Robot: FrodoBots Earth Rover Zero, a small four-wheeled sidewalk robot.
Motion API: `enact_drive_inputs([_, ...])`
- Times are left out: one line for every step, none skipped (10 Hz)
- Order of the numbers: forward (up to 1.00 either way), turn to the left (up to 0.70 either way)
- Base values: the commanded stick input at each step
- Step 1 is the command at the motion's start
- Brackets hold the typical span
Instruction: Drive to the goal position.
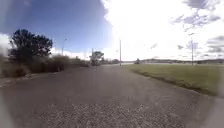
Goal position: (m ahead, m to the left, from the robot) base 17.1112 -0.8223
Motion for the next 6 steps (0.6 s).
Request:
enact_drive_inputs([1.00, 0.00])
enact_drive_inputs([1.00, 0.00])
enact_drive_inputs([1.00, 0.00])
enact_drive_inputs([1.00, 0.00])
enact_drive_inputs([1.00, 0.00])
enact_drive_inputs([1.00, 0.00])
